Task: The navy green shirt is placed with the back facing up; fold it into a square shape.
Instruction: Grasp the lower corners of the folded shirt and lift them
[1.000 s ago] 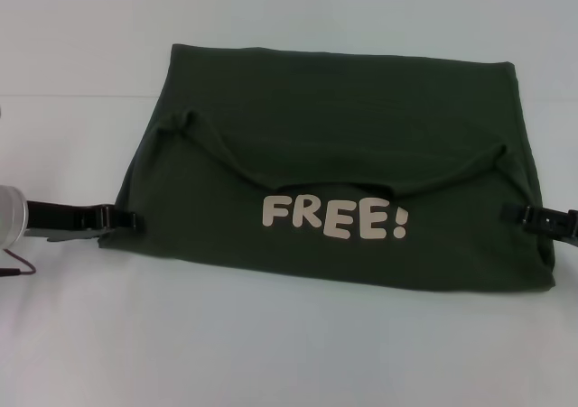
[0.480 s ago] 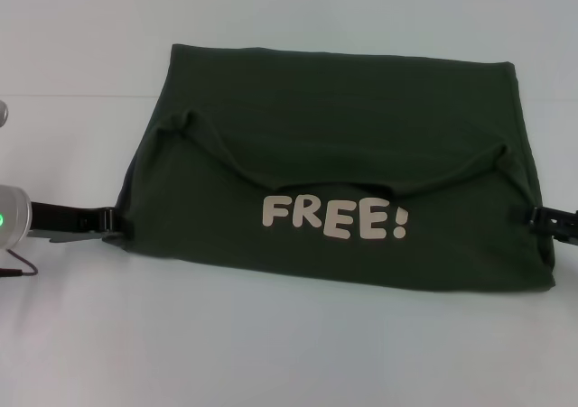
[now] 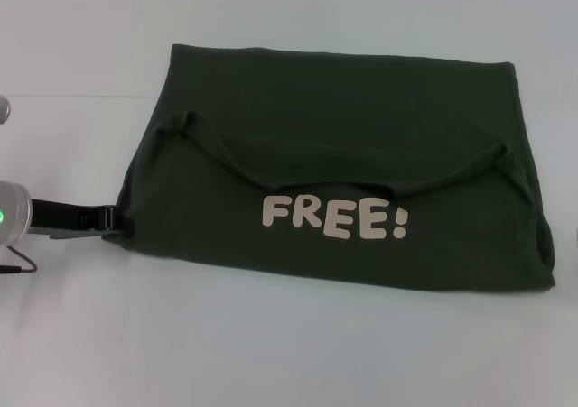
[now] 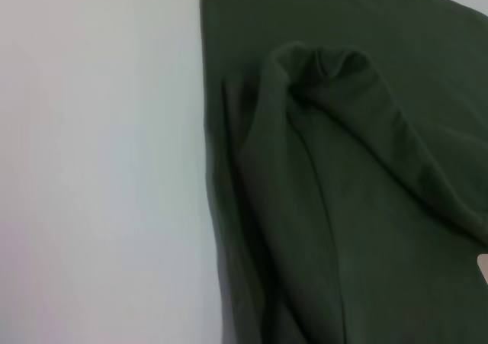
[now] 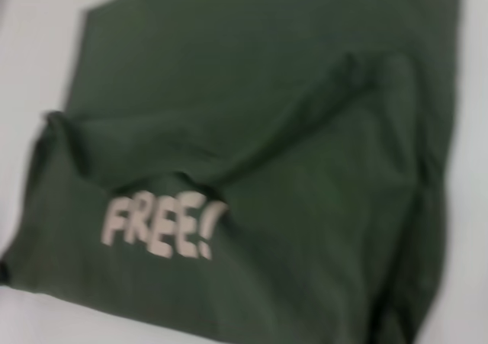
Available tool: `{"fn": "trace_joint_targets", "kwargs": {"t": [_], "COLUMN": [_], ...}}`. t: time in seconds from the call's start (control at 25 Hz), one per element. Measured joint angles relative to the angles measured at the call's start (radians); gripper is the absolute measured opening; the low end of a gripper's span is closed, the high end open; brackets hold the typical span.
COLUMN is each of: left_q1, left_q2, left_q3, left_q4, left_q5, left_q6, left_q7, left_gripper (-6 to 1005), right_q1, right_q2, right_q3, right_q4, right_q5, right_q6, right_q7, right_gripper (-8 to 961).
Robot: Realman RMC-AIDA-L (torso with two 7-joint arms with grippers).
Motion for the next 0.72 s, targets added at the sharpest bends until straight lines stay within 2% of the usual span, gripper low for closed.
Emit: {"fn": "trace_joint_targets", "kwargs": {"t": [0.16,0.4,0.72], "left_q1": [-0.001,-0.003,-0.004], "left_q2": [0.000,0.000,0.000], "left_q3": [0.000,0.001,0.001], "left_q4": [0.000,0.000,0.000], "left_q5": [0.000,0.000,0.000], "left_q6": [0.002,0.004,0.004], "left_q7": [0.004,0.005,0.005], "left_gripper": [19,19,20], "right_q1": [0.054,0.131,0.158], "right_q2": [-0.007,0.022,0.042], "right_q3": [-0.012,-0.033,-0.091], "right_q4": [0.006,0.081,0.146], "right_q5": [-0.097,-0.169,-0.167], "right_q6": [-0.011,0.056,0.178], "right_q7": [0.053,0.053,0.049], "right_gripper": [798,787,771]}}
